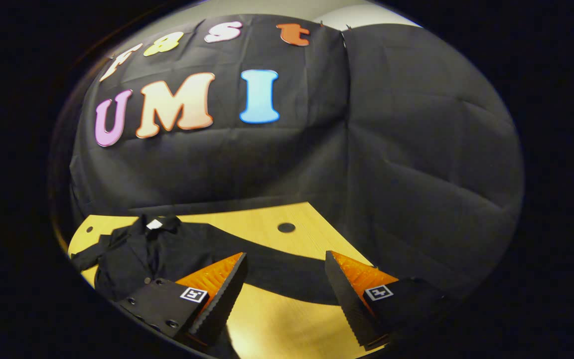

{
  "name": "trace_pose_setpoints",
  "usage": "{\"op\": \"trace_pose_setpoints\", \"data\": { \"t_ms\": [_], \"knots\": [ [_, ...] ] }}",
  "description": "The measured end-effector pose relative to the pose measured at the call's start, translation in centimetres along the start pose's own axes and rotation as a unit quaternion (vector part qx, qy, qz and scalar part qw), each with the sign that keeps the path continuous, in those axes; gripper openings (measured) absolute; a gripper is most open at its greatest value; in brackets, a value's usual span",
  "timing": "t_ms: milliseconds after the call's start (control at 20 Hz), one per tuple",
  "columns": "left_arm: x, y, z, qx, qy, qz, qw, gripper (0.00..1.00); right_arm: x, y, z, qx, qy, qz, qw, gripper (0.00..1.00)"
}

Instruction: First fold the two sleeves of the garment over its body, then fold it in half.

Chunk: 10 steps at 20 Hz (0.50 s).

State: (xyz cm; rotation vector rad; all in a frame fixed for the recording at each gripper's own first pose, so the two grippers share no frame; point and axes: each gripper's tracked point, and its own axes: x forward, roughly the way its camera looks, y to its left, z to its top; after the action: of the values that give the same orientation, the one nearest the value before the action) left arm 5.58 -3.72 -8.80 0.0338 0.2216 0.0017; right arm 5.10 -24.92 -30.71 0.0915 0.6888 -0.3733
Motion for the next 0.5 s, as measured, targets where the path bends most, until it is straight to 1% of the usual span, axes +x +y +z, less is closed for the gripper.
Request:
{"op": "trace_pose_setpoints", "data": {
  "t_ms": [50,150,200,250,400,500],
  "knots": [
    [0.1,-0.1,-0.3,0.001,0.004,0.0,1.0,0.95,1.3,-0.9,-0.5,0.005,0.015,-0.01,1.0,0.98],
    [0.4,-0.5,-0.6,0.005,0.012,0.0,1.0,0.95,3.0,-2.8,-2.3,0.018,0.049,-0.031,0.998,0.99],
    [0.5,-0.7,-0.6,0.008,0.014,-0.001,1.0,0.99,3.7,-4.0,-3.4,0.028,0.069,-0.039,0.996,0.99],
    [0.6,-0.8,-0.6,0.011,0.015,-0.001,1.0,0.99,4.5,-5.1,-4.2,0.04,0.09,-0.045,0.994,0.99],
    [1.1,-1.5,-0.7,0.016,0.018,-0.006,1.0,0.99,6.4,-8.2,-7.4,0.082,0.161,-0.068,0.981,0.99],
    [1.1,-1.9,-0.8,0.019,0.02,-0.009,1.0,0.99,7.4,-9.6,-8.7,0.102,0.185,-0.088,0.974,0.99]
  ]
}}
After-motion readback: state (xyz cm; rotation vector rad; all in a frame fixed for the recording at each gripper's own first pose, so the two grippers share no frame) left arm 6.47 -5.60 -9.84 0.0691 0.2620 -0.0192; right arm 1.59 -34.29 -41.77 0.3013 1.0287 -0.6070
